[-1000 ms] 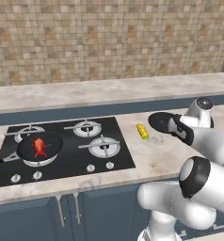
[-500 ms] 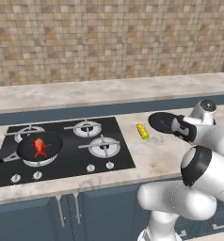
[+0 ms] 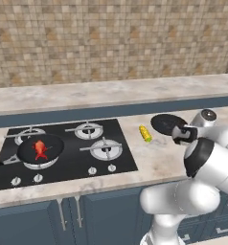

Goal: Place both pans onto different burners. Then place the corn and the fish on different pans.

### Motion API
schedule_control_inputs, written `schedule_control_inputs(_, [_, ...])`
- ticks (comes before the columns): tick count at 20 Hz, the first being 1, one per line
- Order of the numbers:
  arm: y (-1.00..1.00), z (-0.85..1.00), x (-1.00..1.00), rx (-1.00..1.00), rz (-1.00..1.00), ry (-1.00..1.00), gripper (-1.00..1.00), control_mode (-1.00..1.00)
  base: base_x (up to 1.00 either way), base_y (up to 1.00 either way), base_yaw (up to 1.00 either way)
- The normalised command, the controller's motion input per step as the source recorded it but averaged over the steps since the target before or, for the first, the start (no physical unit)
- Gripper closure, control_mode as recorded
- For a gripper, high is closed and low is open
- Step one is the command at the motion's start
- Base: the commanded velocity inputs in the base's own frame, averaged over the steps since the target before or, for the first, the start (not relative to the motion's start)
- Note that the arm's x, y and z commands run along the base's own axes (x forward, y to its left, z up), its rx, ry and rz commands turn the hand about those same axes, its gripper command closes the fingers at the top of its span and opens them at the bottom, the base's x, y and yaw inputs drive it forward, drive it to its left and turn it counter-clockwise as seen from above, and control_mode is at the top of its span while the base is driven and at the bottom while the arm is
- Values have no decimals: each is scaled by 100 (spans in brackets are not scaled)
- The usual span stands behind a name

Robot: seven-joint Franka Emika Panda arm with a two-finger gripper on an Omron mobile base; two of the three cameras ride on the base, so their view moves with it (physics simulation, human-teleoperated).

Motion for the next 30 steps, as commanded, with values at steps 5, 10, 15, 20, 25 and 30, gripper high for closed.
schedule_control_inputs(5, [-6, -27, 23, -1, 0, 0, -100, -100, 0, 0, 0])
schedule_control_inputs(10, [-15, -20, 25, -1, 0, 0, -100, -100, 0, 0, 0])
schedule_control_inputs(15, [-18, -17, 26, 0, 0, 0, -100, -100, 0, 0, 0])
schedule_control_inputs(20, [-20, -12, 24, 0, 0, 0, -100, -100, 0, 0, 0])
schedule_control_inputs(25, [-21, -2, 14, 0, 0, 0, -100, -100, 0, 0, 0])
schedule_control_inputs(30, [-20, -9, 18, 0, 0, 0, -100, -100, 0, 0, 0])
